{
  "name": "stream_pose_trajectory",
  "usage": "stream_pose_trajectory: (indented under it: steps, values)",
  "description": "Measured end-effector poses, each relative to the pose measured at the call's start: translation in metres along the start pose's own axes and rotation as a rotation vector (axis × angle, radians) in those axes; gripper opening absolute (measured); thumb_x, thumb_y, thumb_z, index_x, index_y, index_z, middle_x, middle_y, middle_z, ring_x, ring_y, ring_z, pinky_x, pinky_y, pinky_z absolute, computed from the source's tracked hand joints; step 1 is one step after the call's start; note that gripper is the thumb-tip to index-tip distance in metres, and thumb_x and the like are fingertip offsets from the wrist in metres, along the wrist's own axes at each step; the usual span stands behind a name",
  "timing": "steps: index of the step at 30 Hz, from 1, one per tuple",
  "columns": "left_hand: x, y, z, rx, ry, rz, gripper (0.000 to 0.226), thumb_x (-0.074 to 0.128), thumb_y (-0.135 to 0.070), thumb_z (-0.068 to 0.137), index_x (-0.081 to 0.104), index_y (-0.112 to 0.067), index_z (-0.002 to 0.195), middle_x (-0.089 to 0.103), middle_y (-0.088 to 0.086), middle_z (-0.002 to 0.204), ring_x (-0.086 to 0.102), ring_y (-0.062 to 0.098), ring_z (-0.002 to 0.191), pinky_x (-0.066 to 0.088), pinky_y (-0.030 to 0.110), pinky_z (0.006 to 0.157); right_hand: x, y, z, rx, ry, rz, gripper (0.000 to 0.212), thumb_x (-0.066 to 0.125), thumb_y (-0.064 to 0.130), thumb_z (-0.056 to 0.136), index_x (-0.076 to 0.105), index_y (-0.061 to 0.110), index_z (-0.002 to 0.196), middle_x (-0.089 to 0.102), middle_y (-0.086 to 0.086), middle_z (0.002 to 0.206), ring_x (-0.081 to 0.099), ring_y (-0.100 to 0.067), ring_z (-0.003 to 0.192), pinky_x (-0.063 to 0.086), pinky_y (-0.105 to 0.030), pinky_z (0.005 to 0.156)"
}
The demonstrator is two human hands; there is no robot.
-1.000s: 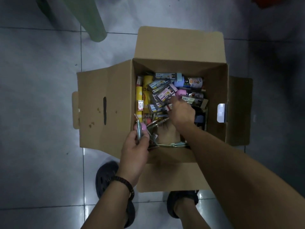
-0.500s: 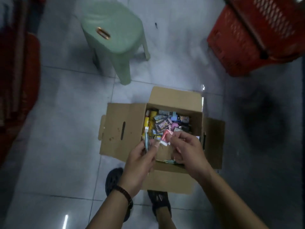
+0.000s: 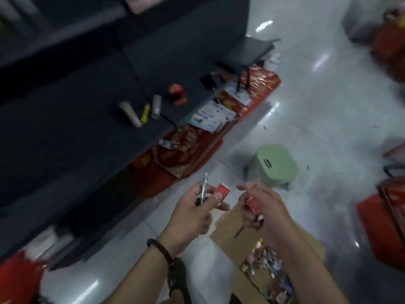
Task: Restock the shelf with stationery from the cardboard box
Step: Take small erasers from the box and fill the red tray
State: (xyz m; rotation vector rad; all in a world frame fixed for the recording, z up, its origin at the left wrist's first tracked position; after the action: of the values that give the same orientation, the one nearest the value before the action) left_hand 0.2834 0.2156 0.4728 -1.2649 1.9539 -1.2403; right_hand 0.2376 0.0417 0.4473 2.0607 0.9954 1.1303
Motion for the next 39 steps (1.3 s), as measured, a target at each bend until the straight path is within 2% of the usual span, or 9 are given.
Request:
stream_pose_trajectory:
  steps: [5,8,11,13,15,18,28,33,39]
  values:
    - [-0.128,-0.088,-0.092,0.213,-0.330,0.028,0.012,0.080,-0.023,0.093,0.069,-0.021,0.096,0.067,-0.010,0.070,0.051,0.007,0.051,0.039,0.022,0.047,0.188,0.033,-0.014,-0.067,0.312,-0.283,0.030,0.080,0.034,0.083,0.071,0.006,0.092,0.052,-0.012,0.069,0.031,-0.013,0.042,0.017,-0.023,0.047]
    - [-0.213,-0.124,-0.138,0.300,-0.484,0.078,0.020,0.091,-0.021,0.081,0.074,-0.024,0.092,0.079,-0.004,0.088,0.075,0.015,0.077,0.062,0.031,0.069,0.302,0.037,-0.021,-0.151,0.525,-0.501,0.019,0.087,0.024,0.087,0.074,0.010,0.087,0.049,-0.009,0.061,0.031,-0.013,0.044,0.019,-0.026,0.047]
    - [-0.298,-0.149,-0.173,0.343,-0.538,0.035,0.024,0.094,-0.013,0.076,0.075,-0.018,0.090,0.080,0.001,0.089,0.077,0.013,0.078,0.059,0.023,0.067,0.407,0.041,-0.022,-0.301,0.589,-0.667,0.013,0.088,0.017,0.086,0.075,0.012,0.087,0.067,-0.007,0.065,0.056,-0.014,0.051,0.044,-0.028,0.047]
    - [-0.352,-0.167,-0.196,0.372,-0.575,0.027,0.024,0.094,-0.012,0.076,0.075,-0.016,0.091,0.078,-0.003,0.081,0.069,0.003,0.063,0.051,0.016,0.055,0.475,0.038,-0.023,-0.381,0.647,-0.729,0.018,0.089,0.026,0.084,0.076,0.017,0.091,0.075,-0.012,0.081,0.071,-0.030,0.069,0.058,-0.044,0.062]
    - [-0.404,-0.181,-0.214,0.401,-0.621,0.043,0.023,0.094,-0.017,0.076,0.075,-0.023,0.089,0.074,-0.008,0.076,0.059,-0.002,0.053,0.044,0.013,0.050,0.535,0.034,-0.021,-0.450,0.697,-0.756,0.019,0.085,0.029,0.082,0.076,0.018,0.094,0.075,-0.016,0.087,0.071,-0.040,0.078,0.059,-0.053,0.070]
    - [-0.474,-0.203,-0.234,0.447,-0.653,0.070,0.025,0.093,-0.024,0.078,0.076,-0.034,0.094,0.072,-0.010,0.080,0.056,-0.001,0.051,0.042,0.016,0.051,0.612,0.028,-0.011,-0.559,0.782,-0.795,0.016,0.087,0.015,0.085,0.075,0.020,0.094,0.068,-0.015,0.078,0.060,-0.022,0.065,0.050,-0.037,0.062]
    - [-0.625,-0.257,-0.228,0.548,-0.782,0.054,0.030,0.087,-0.009,0.081,0.081,-0.025,0.105,0.081,0.000,0.098,0.065,-0.002,0.055,0.048,0.012,0.052,0.772,0.038,0.044,-0.919,0.890,-0.945,0.025,0.090,0.026,0.084,0.076,0.034,0.104,0.069,0.005,0.080,0.064,-0.018,0.065,0.054,-0.033,0.059]
    - [-0.682,-0.288,-0.196,0.566,-0.874,0.141,0.031,0.091,-0.015,0.077,0.081,-0.026,0.105,0.082,-0.003,0.099,0.078,0.012,0.096,0.060,0.022,0.084,0.832,0.048,0.103,-0.969,0.948,-1.011,0.024,0.092,0.029,0.082,0.078,0.035,0.101,0.072,0.013,0.083,0.068,-0.015,0.070,0.052,-0.023,0.060]
    - [-0.746,-0.317,-0.160,0.491,-0.989,0.218,0.026,0.089,-0.025,0.082,0.078,-0.030,0.106,0.080,-0.015,0.096,0.075,0.002,0.091,0.053,0.012,0.077,0.898,0.055,0.185,-0.866,0.998,-1.102,0.018,0.090,0.038,0.081,0.076,0.036,0.093,0.074,0.005,0.083,0.069,-0.013,0.070,0.058,-0.041,0.068]
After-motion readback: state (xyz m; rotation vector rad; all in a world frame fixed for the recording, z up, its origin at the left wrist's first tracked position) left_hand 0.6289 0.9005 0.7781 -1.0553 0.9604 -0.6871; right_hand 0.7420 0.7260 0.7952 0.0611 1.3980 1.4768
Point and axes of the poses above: each hand's wrist, its own z-axis towards the middle knuckle, its own x-axis out of the palm, y = z × x, the point moved 7 cm from there along z, towards the middle knuckle
